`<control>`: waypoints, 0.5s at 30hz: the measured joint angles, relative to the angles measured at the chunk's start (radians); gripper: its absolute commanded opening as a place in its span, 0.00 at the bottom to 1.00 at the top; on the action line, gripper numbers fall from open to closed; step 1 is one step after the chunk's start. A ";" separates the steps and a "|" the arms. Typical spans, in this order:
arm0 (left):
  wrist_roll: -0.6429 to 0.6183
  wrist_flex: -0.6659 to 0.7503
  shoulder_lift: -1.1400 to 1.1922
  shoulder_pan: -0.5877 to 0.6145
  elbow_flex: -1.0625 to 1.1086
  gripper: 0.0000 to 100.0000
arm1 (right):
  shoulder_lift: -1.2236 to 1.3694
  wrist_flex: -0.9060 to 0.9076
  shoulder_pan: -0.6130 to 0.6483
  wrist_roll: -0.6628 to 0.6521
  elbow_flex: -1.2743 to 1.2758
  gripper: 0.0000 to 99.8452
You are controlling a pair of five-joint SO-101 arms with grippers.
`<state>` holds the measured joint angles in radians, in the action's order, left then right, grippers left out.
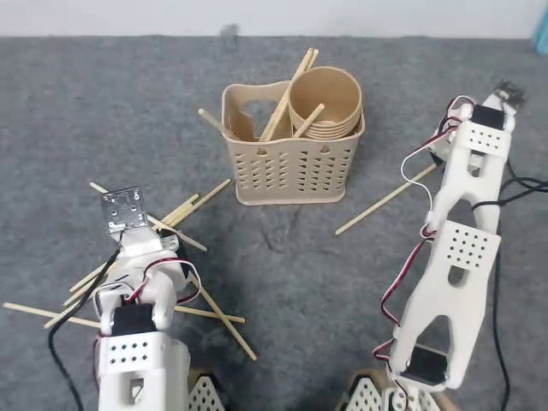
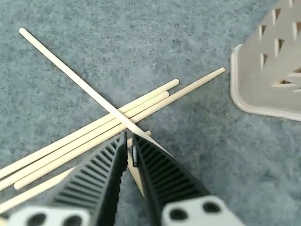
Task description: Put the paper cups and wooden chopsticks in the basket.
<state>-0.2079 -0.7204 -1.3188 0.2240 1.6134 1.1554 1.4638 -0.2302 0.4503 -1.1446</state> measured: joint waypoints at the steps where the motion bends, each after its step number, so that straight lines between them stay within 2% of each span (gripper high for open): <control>1: 0.000 0.000 0.000 0.000 0.000 0.02 | 0.002 -0.002 0.000 0.000 0.000 0.08; 15: 0.000 0.000 0.000 0.000 0.000 0.02 | 0.020 -0.008 0.029 0.000 -0.037 0.08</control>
<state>-0.2079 -0.7204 -1.3188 0.2240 1.6134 1.1753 1.4561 -0.2010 0.4503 -1.1815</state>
